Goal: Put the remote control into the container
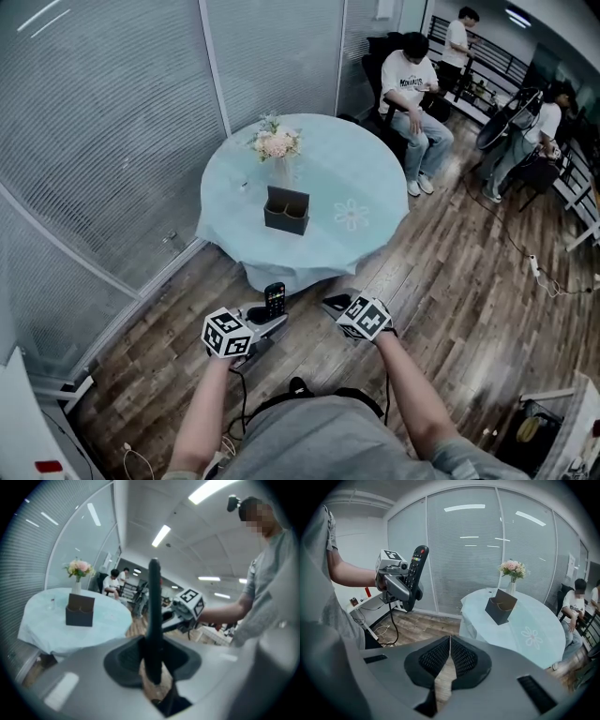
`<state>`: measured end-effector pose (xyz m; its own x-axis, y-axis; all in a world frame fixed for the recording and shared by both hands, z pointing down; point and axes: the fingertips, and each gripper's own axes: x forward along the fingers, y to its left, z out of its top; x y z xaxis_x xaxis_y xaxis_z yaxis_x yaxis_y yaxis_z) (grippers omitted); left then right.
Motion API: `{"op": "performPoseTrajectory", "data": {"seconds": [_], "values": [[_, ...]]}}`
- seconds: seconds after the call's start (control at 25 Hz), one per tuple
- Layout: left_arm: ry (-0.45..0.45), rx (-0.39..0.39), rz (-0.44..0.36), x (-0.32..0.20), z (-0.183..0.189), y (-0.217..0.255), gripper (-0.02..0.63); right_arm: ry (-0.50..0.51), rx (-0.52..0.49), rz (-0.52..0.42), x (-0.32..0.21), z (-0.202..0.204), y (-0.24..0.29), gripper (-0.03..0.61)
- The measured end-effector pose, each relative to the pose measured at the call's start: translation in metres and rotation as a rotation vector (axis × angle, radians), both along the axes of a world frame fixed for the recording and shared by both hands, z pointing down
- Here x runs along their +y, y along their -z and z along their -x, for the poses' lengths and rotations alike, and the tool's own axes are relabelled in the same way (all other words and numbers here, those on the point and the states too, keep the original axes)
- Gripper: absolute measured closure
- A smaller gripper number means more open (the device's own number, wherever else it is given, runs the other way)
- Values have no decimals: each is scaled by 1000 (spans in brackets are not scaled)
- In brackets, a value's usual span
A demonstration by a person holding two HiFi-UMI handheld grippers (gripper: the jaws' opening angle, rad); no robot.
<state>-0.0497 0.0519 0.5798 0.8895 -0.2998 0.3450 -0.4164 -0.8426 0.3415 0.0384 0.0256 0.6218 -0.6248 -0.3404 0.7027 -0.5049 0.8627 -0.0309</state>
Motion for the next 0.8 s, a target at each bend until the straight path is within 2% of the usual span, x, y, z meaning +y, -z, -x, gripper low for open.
{"op": "performPoseTrajectory", "data": {"seconds": [0.24, 0.48, 0.8], "values": [[-33, -20, -27, -11, 6, 1, 523, -55, -28, 22, -9, 1, -6, 560], [-53, -27, -36, -18, 9, 3, 523, -66, -24, 16, -13, 4, -5, 560], [-64, -27, -9, -27, 6, -9, 523, -75, -12, 38, -19, 2, -14, 559]]}}
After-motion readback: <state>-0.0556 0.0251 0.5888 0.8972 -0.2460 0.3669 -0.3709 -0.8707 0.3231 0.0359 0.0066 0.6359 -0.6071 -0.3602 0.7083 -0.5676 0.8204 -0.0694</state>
